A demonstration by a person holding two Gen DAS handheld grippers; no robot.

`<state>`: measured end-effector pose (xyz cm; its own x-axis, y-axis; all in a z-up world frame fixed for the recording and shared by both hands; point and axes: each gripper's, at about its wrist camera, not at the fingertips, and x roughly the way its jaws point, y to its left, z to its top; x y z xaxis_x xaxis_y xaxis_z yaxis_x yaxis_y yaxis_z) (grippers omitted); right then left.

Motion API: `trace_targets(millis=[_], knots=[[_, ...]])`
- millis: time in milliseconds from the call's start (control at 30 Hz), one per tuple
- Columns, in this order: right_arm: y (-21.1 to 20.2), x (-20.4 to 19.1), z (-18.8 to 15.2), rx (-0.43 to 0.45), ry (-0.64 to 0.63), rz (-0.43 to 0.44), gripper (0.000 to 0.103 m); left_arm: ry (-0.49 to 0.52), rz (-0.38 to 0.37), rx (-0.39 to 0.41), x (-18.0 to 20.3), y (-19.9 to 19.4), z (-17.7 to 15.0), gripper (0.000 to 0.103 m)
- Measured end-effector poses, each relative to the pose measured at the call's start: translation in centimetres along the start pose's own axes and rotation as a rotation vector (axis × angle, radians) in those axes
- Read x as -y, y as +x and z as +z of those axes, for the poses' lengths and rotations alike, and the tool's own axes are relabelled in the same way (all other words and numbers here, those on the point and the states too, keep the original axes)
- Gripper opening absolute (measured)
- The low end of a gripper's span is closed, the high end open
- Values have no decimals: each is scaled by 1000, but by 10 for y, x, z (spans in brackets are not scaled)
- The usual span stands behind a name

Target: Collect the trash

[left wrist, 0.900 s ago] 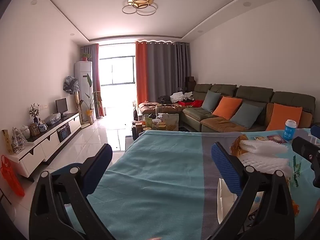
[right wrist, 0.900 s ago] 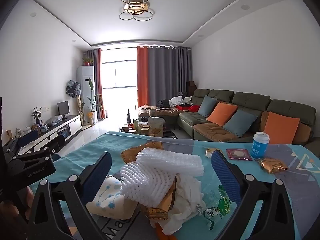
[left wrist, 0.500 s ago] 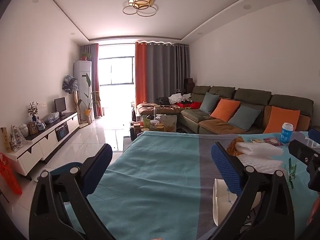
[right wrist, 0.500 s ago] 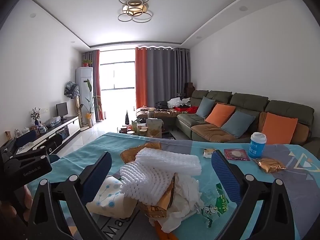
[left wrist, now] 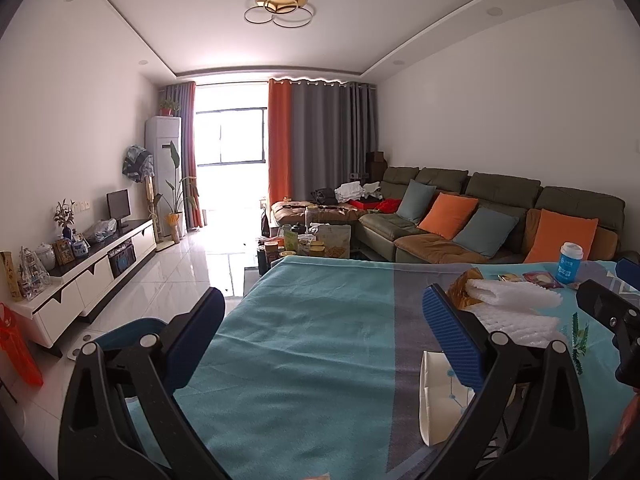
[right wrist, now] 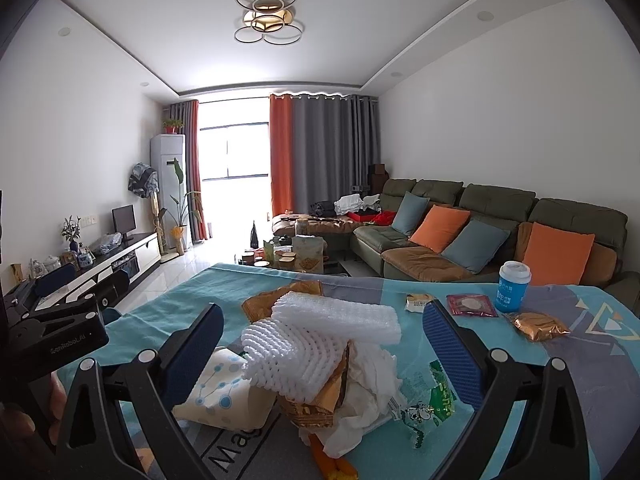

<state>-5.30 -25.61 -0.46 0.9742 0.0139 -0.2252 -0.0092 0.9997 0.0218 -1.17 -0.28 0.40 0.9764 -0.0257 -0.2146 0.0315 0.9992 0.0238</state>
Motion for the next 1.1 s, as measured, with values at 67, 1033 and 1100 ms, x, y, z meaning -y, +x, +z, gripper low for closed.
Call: trace_targets(millis=[67, 1033, 1100], knots=[[0, 0, -1, 0, -2, -3, 96, 1, 1, -2, 0, -1, 0, 97], [-9, 0, -3, 22, 9, -13, 96, -10, -7, 7, 2, -15, -4, 97], [-10, 1, -3, 23, 11, -11, 96, -10, -9, 9, 2, -16, -3, 97]])
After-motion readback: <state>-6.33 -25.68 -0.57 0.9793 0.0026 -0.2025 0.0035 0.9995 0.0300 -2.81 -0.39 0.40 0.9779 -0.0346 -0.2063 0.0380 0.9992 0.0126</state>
